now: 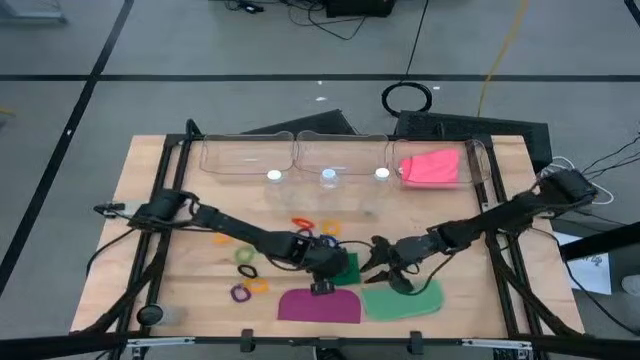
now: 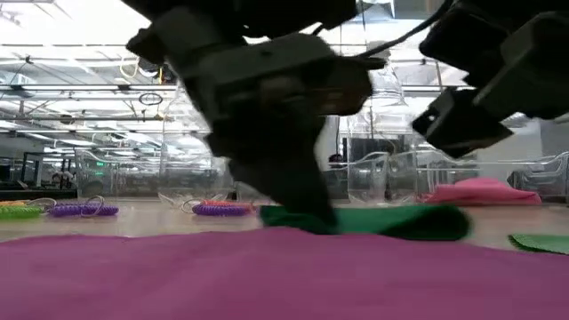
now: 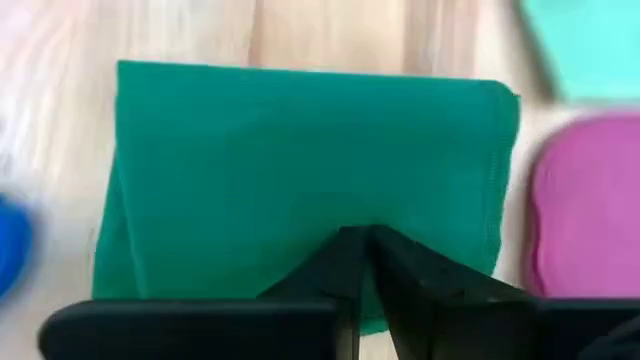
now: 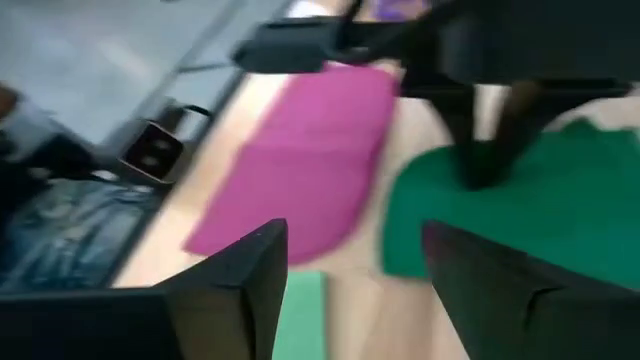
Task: Pick & Place Sports Items
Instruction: Put the green microfiber towel into the right transparent bin
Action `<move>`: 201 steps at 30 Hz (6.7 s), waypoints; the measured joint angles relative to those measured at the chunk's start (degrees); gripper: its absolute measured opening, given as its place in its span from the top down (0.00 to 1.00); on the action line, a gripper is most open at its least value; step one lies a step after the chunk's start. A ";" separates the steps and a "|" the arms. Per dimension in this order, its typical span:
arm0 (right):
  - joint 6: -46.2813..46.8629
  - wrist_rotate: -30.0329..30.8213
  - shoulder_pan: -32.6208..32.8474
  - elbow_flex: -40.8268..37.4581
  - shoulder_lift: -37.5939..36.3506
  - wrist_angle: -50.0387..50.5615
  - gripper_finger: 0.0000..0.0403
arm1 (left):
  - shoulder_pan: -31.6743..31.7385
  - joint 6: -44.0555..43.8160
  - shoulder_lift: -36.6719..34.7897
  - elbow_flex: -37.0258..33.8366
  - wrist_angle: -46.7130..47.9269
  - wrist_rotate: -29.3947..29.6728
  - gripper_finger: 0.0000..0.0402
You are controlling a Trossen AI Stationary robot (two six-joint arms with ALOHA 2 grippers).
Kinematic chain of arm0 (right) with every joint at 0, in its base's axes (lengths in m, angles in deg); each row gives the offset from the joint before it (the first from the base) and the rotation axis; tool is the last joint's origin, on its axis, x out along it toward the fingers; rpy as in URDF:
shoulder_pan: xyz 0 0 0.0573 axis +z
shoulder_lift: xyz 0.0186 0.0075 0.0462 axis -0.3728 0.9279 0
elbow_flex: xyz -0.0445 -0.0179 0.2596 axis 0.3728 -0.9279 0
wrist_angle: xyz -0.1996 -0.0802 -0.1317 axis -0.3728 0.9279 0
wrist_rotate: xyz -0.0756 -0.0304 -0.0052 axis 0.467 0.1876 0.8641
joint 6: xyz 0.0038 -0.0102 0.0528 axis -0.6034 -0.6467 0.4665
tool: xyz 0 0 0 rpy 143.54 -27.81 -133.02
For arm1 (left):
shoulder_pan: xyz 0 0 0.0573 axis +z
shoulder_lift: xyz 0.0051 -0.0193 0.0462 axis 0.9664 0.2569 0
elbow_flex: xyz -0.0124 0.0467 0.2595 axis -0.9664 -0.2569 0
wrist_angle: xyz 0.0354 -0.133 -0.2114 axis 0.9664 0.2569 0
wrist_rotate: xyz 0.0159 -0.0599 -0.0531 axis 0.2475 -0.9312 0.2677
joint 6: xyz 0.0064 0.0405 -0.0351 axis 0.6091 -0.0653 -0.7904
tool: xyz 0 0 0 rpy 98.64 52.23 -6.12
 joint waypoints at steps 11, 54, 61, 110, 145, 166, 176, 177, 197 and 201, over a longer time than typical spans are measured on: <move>18.56 3.83 -1.26 0.00 -4.99 25.58 0.42 | 3.37 -1.03 2.95 -0.19 -11.14 0.30 0.94; 37.57 9.60 -6.14 -13.88 8.42 -0.38 0.61 | 5.92 1.81 3.06 -0.33 -13.14 1.38 0.94; 37.22 8.15 -6.29 -14.06 5.82 5.19 0.68 | 5.81 1.81 3.06 -0.33 -12.89 0.92 0.94; 34.92 10.38 -6.11 -14.26 1.05 17.31 1.00 | 4.67 0.48 2.95 -0.31 -10.13 -1.79 0.94; 28.87 9.89 -5.18 -14.47 -8.33 5.10 0.89 | 4.63 2.90 0.99 -0.55 -11.67 -1.64 0.94; 39.13 0.14 -5.72 -13.88 11.65 -12.13 0.48 | 4.65 2.90 0.81 -0.37 -11.99 -0.09 0.94; 40.05 -4.95 -5.61 -13.86 8.21 -1.61 0.57 | 4.65 2.89 0.77 -0.35 -11.64 -0.10 0.94; 40.11 -4.95 -5.59 -13.86 7.42 0.67 0.57 | 4.65 2.85 0.75 -0.35 -11.64 -0.15 0.94; 31.88 6.30 -8.24 -14.34 -6.70 14.47 0.54 | 7.11 -3.57 0.07 -0.28 -16.99 2.83 0.94; 28.27 7.91 -8.23 -14.51 -11.47 14.60 0.57 | 7.39 -0.90 0.07 -0.28 -16.63 1.20 0.94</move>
